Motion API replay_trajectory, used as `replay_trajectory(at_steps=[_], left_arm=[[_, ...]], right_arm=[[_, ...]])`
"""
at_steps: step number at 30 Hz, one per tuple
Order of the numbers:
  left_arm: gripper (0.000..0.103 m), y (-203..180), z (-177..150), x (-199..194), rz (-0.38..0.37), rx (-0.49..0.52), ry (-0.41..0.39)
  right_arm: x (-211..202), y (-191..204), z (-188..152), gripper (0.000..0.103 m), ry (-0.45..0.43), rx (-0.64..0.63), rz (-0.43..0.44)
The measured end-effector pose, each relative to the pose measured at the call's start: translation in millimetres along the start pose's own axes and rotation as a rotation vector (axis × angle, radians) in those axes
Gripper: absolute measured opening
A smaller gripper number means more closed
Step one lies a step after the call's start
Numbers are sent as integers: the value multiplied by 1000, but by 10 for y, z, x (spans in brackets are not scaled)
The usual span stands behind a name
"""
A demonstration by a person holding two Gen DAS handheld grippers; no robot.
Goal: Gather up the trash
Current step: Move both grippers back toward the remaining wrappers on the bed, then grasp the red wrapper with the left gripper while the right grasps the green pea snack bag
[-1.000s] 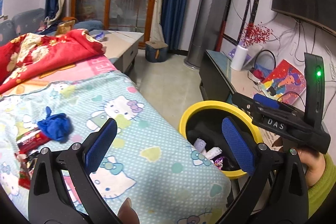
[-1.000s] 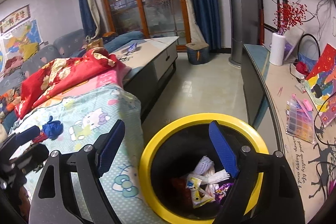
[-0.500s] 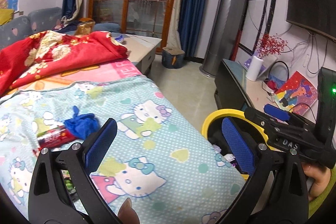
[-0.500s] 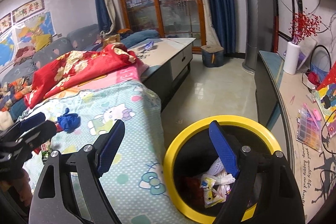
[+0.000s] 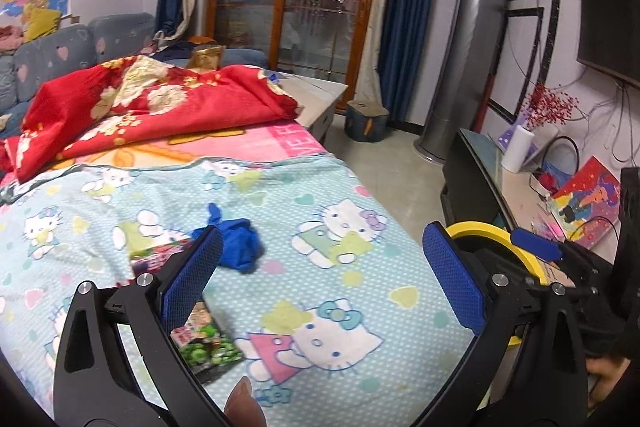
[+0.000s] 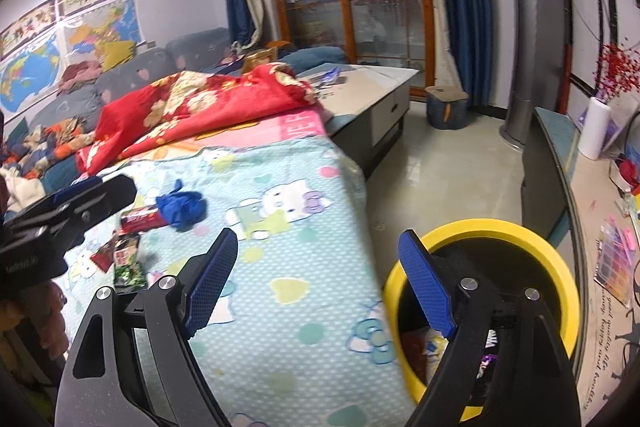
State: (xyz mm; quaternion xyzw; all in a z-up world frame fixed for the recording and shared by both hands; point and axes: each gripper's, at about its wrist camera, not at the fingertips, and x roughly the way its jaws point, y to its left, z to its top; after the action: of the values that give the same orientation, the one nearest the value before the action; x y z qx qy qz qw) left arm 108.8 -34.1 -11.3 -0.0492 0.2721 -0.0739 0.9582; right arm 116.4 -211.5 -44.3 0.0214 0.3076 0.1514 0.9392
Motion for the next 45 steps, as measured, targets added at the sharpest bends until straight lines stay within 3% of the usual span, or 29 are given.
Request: replay_trajectory(at_steps=[21,30,34,40,45], left_arm=[[92,1030,48,-221,177,-185,0],[92,1366,-42,-104,201,-272,71],[91,1497,-132,4,172,-324,129],[70,1585,-270,127,110,-401,195],[59,1681,-387,226,75,-468,244]], right_arm=[[245,908,-26,80,73,-151,180],[434,1169,-93,80,128,-192,246],[574,1248,-134,69,179,-186,304],[767,1395,-219,57,246,-192,383],[912,1524,-274,54,278,-227,405]])
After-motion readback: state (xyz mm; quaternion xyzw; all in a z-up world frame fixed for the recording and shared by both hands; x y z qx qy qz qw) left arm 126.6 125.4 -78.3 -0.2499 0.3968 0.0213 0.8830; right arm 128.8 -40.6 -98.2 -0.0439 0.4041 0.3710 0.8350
